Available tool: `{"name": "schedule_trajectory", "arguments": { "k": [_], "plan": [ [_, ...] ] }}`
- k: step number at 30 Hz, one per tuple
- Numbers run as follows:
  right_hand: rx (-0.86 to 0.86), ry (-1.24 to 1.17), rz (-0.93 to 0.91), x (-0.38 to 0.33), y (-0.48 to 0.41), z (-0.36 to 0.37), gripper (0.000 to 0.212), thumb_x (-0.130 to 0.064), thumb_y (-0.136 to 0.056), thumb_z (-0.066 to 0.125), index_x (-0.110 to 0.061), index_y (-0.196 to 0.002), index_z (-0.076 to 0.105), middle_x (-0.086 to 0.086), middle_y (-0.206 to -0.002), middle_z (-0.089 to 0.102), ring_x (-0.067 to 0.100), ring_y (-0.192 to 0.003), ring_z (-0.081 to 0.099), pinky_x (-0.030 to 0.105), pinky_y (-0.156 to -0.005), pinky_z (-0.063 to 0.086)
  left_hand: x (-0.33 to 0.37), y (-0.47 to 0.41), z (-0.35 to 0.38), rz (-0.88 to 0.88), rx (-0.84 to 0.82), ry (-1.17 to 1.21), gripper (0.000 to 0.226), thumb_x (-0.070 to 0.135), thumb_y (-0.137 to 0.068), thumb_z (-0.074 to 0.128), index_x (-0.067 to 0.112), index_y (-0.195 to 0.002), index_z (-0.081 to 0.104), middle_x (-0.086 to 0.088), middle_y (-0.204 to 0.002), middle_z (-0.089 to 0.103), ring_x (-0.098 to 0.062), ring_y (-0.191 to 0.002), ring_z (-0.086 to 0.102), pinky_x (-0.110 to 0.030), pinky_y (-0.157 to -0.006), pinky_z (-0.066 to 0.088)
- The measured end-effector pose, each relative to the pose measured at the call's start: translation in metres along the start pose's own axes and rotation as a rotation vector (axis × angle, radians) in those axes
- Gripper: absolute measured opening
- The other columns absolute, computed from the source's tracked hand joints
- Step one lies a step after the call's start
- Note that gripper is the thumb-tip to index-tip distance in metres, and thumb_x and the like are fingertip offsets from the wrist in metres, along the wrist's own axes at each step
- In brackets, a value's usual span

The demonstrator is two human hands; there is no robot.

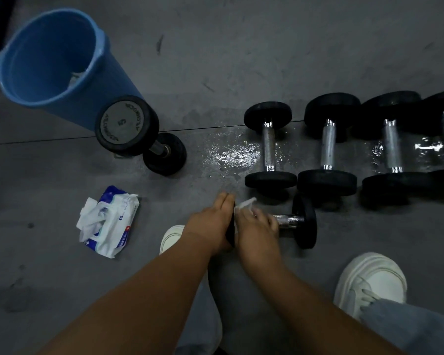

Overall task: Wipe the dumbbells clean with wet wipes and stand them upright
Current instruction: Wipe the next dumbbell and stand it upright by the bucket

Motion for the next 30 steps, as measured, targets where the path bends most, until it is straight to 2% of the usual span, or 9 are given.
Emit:
{"name": "schedule_trajectory", "arguments": {
  "k": [3, 7, 11, 15, 17, 19, 23, 27, 30],
  "plan": [
    [0.032, -0.053, -0.045, 0.000, 0.005, -0.010, 0.011, -0.024, -0.071, 0.068, -0.028, -0.080, 0.065, -0.009, -0.075, 0.064, 0.016, -0.086, 0.058, 0.033, -0.083, 0.026, 0.000, 0.001, 0.001, 0.002, 0.010, -0.010, 0.103, 0.037, -0.075, 0.076, 0.022, -0.153, 0.011, 0.004, -0.160, 0.010, -0.032, -0.111, 0.059, -0.038, -0.082, 0.047],
    [-0.090, 0.013, -0.044, 0.008, -0.013, 0.000, 0.027, -0.027, -0.078, 0.060, -0.028, -0.105, 0.063, -0.005, -0.102, 0.068, 0.019, -0.112, 0.054, 0.039, -0.097, 0.024, -0.002, -0.001, 0.000, -0.016, -0.025, -0.045, 0.111, 0.036, -0.071, 0.081, 0.022, -0.153, 0.008, 0.003, -0.161, 0.009, -0.032, -0.118, 0.056, -0.041, -0.088, 0.049],
    [0.031, -0.090, -0.064, 0.003, -0.008, -0.013, 0.019, -0.025, -0.069, 0.046, -0.029, -0.070, 0.065, -0.008, -0.070, 0.064, 0.015, -0.080, 0.062, 0.032, -0.087, 0.026, 0.000, 0.001, 0.000, -0.006, -0.007, -0.016, 0.103, 0.032, -0.072, 0.079, 0.022, -0.151, 0.013, 0.003, -0.157, 0.014, -0.034, -0.110, 0.059, -0.039, -0.079, 0.047],
    [-0.236, 0.066, -0.058, 0.008, -0.016, -0.002, 0.034, -0.026, -0.080, 0.058, -0.029, -0.114, 0.059, -0.005, -0.115, 0.063, 0.018, -0.121, 0.047, 0.041, -0.108, 0.014, -0.001, -0.002, -0.001, -0.012, -0.021, -0.036, 0.105, 0.035, -0.071, 0.081, 0.022, -0.150, 0.013, 0.003, -0.156, 0.015, -0.033, -0.113, 0.057, -0.041, -0.083, 0.048],
    [-0.267, 0.076, -0.048, 0.005, -0.020, -0.006, 0.026, -0.026, -0.086, 0.054, -0.028, -0.111, 0.059, -0.004, -0.112, 0.063, 0.018, -0.119, 0.048, 0.039, -0.111, 0.014, -0.001, 0.000, 0.000, -0.014, -0.023, -0.035, 0.108, 0.033, -0.070, 0.082, 0.022, -0.151, 0.012, 0.003, -0.157, 0.013, -0.034, -0.113, 0.057, -0.041, -0.082, 0.048],
    [-0.178, 0.068, -0.057, -0.001, -0.023, -0.016, 0.018, -0.024, -0.086, 0.051, -0.027, -0.100, 0.062, -0.002, -0.100, 0.065, 0.018, -0.110, 0.052, 0.035, -0.110, 0.016, -0.001, 0.001, 0.000, -0.014, -0.031, -0.032, 0.111, 0.031, -0.068, 0.084, 0.022, -0.152, 0.011, 0.003, -0.158, 0.011, -0.034, -0.114, 0.057, -0.041, -0.083, 0.049],
    [-0.249, 0.125, -0.014, 0.001, -0.020, -0.008, 0.019, -0.025, -0.086, 0.052, -0.028, -0.104, 0.058, -0.003, -0.112, 0.062, 0.017, -0.117, 0.049, 0.042, -0.109, 0.018, -0.002, -0.002, -0.001, -0.022, -0.050, -0.034, 0.113, 0.032, -0.067, 0.084, 0.022, -0.152, 0.011, 0.002, -0.159, 0.012, -0.035, -0.116, 0.056, -0.043, -0.087, 0.050],
    [-0.175, 0.048, -0.072, -0.001, -0.014, -0.014, 0.014, -0.024, -0.085, 0.052, -0.028, -0.092, 0.063, -0.005, -0.098, 0.065, 0.017, -0.110, 0.052, 0.036, -0.109, 0.010, -0.001, 0.000, 0.001, -0.019, -0.059, -0.030, 0.113, 0.029, -0.069, 0.083, 0.020, -0.154, 0.009, 0.000, -0.161, 0.009, -0.035, -0.119, 0.055, -0.042, -0.089, 0.049],
    [-0.204, 0.005, -0.073, 0.001, -0.014, -0.011, 0.019, -0.026, -0.090, 0.048, -0.032, -0.103, 0.060, -0.007, -0.112, 0.063, 0.016, -0.121, 0.046, 0.041, -0.110, 0.011, -0.001, -0.003, -0.002, -0.013, -0.041, -0.017, 0.110, 0.033, -0.069, 0.082, 0.022, -0.152, 0.011, 0.003, -0.158, 0.014, -0.033, -0.118, 0.056, -0.040, -0.085, 0.048]
  ]
}}
Point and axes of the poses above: each hand's wrist, its own y-axis away from the middle knuckle, its own z-axis out of the palm, x = y × z, the point moved 6 cm from there along -y, towards the middle knuckle
